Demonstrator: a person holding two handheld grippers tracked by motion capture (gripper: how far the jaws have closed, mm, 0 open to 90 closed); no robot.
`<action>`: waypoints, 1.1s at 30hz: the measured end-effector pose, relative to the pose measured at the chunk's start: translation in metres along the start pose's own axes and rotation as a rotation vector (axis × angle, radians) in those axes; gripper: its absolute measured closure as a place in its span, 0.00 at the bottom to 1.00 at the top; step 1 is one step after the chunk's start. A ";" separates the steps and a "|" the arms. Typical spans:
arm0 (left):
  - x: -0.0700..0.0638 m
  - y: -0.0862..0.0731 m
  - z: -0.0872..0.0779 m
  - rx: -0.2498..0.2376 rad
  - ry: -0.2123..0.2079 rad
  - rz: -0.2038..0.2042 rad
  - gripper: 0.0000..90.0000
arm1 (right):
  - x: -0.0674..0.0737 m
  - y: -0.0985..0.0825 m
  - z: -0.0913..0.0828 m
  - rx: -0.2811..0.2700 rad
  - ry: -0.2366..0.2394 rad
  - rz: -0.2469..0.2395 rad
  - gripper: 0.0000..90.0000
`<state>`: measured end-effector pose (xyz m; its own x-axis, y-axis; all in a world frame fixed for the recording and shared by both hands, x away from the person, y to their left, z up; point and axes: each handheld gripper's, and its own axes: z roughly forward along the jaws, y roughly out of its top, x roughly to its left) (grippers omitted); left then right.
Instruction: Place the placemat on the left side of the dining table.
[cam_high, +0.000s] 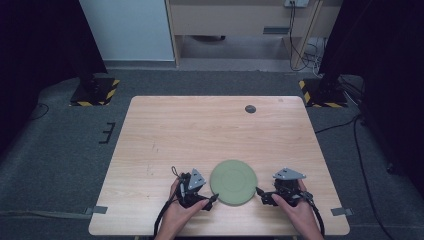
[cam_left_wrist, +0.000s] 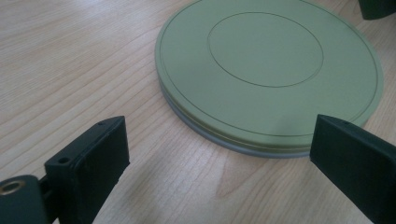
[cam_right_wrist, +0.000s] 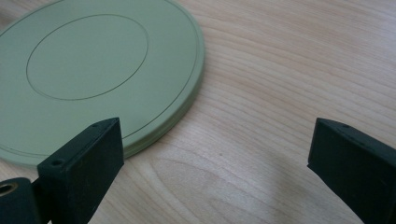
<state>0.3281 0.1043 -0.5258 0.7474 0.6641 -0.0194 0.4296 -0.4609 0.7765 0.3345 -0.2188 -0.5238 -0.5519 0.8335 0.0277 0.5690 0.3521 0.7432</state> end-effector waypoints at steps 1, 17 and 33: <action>-0.001 0.000 0.002 0.003 -0.004 0.000 0.04 | 0.002 0.000 0.002 0.006 0.002 -0.005 0.04; -0.005 0.003 0.011 0.040 0.006 0.022 0.03 | 0.009 0.002 0.008 0.018 -0.006 -0.017 0.02; -0.003 0.007 0.015 0.037 0.049 0.028 0.04 | 0.008 0.005 0.012 0.013 -0.034 0.000 0.02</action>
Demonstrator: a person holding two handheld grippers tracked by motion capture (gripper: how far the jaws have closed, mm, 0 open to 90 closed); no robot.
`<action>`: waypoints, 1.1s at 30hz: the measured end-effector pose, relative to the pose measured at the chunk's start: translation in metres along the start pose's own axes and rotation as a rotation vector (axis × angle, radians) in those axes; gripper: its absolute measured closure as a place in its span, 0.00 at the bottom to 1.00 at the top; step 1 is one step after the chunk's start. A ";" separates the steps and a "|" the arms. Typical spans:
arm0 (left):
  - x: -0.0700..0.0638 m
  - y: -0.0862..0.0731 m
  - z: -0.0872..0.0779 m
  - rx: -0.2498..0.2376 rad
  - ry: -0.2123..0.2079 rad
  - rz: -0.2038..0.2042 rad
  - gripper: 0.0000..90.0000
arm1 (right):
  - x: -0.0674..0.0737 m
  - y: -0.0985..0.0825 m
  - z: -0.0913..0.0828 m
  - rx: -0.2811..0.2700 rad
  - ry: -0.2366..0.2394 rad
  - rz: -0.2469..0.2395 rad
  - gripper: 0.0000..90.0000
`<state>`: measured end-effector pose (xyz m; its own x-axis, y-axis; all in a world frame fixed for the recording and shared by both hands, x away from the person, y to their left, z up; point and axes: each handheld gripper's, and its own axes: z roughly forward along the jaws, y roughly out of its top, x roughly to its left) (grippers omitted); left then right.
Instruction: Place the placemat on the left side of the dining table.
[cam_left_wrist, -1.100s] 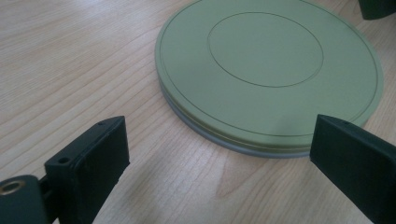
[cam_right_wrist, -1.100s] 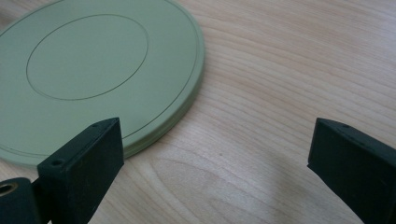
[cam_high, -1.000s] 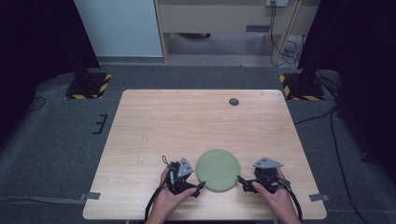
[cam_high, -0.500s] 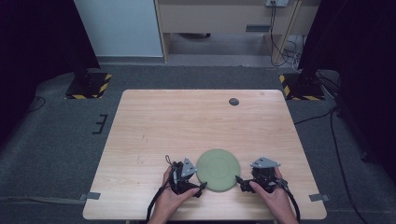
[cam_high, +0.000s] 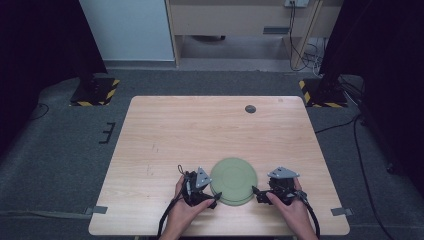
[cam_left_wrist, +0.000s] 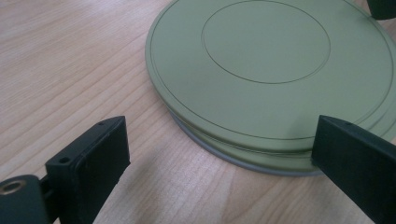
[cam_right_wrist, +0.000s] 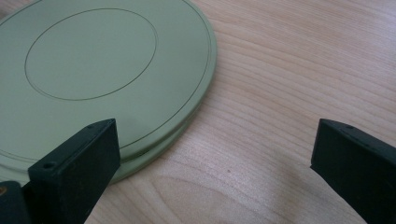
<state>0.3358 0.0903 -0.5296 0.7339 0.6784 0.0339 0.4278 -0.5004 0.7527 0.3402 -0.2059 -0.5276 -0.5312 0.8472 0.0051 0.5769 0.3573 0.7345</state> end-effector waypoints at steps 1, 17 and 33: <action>0.000 0.000 0.000 0.000 0.002 0.001 0.04 | 0.000 0.000 0.001 -0.004 -0.004 0.000 0.02; -0.002 0.003 0.002 -0.008 0.000 -0.005 0.03 | 0.001 0.001 0.001 0.008 0.004 0.000 0.02; 0.001 0.006 0.005 -0.015 0.025 -0.013 0.03 | 0.001 0.003 0.005 -0.003 -0.035 0.017 0.01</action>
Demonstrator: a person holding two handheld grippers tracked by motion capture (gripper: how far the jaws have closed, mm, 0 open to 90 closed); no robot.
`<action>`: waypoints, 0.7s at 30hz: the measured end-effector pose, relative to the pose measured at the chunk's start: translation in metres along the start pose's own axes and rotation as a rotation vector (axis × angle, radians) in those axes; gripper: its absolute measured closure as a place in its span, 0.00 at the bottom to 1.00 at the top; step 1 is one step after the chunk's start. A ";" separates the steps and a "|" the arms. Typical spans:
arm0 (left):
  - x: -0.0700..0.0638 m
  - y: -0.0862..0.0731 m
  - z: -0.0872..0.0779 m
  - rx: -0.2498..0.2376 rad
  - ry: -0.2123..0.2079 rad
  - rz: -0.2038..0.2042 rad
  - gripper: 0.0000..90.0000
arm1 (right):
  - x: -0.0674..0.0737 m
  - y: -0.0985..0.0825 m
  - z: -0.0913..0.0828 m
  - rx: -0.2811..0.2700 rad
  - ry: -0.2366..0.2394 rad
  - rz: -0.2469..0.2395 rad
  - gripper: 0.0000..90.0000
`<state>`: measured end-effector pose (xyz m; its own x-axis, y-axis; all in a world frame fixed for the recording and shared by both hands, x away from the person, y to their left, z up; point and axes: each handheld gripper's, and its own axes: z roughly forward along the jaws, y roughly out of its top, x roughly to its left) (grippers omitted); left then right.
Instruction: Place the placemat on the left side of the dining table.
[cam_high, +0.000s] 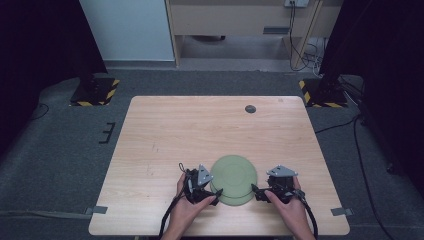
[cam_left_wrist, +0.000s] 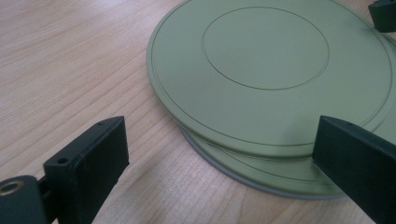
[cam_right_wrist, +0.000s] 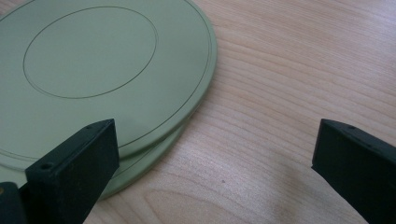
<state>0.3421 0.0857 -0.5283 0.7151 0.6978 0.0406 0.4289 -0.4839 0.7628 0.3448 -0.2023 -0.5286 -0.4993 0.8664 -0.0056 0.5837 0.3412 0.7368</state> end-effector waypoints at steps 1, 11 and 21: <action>0.000 0.000 -0.001 -0.008 -0.010 -0.006 0.05 | 0.000 0.000 0.000 0.000 0.001 0.000 0.01; -0.005 0.000 -0.002 -0.009 -0.013 0.013 0.06 | 0.001 -0.002 -0.003 0.004 0.012 -0.012 0.04; -0.003 0.000 -0.001 -0.002 0.005 0.008 0.05 | 0.001 -0.002 -0.001 0.008 0.003 -0.006 0.02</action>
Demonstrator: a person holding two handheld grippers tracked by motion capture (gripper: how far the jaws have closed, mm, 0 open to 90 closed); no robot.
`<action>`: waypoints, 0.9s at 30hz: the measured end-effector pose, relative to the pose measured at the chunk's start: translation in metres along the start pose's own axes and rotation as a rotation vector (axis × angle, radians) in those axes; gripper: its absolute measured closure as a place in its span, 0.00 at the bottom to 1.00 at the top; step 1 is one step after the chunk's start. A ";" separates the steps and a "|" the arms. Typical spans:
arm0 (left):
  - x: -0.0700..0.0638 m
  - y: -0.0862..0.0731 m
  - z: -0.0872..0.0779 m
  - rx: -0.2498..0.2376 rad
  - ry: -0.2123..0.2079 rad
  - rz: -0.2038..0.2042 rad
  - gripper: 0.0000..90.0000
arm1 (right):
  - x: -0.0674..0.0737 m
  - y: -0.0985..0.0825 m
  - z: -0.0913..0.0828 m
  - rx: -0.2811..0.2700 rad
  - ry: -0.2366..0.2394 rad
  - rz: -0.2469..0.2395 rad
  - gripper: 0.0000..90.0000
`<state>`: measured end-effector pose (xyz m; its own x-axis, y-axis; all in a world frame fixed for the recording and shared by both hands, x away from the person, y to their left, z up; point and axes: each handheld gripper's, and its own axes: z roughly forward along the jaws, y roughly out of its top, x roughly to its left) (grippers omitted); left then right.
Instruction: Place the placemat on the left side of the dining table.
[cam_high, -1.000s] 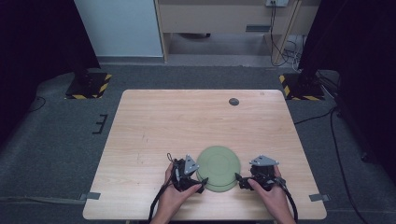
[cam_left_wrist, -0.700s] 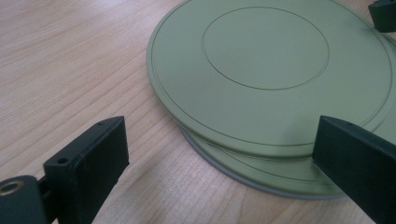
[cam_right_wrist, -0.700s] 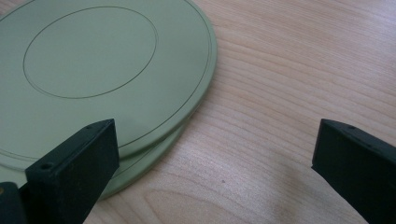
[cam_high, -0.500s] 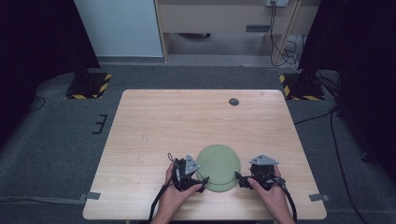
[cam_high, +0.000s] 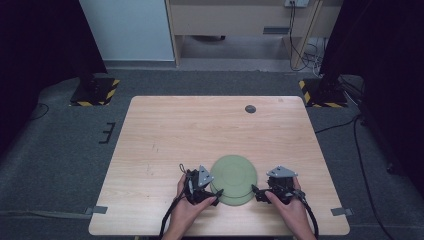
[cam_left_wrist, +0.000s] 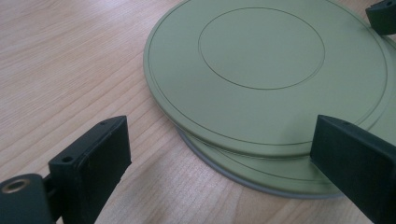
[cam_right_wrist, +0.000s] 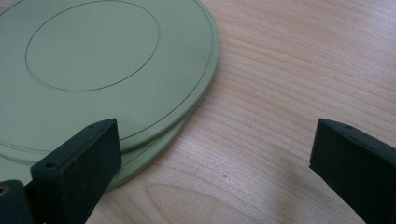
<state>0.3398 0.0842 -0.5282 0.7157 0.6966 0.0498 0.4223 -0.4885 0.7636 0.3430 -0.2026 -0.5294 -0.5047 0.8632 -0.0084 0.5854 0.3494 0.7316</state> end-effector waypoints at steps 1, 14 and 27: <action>0.000 0.000 0.000 0.000 0.001 0.000 0.05 | 0.000 0.000 0.000 0.000 0.000 0.000 0.02; 0.004 0.002 0.003 -0.004 0.032 -0.009 0.03 | 0.001 0.002 0.004 -0.003 -0.024 0.013 0.01; 0.001 0.000 0.003 0.004 0.025 0.002 0.05 | 0.005 0.002 0.001 -0.001 -0.009 0.002 0.04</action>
<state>0.3427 0.0835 -0.5302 0.7022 0.7088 0.0674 0.4234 -0.4918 0.7608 0.3423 -0.1977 -0.5286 -0.4974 0.8674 -0.0131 0.5860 0.3470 0.7322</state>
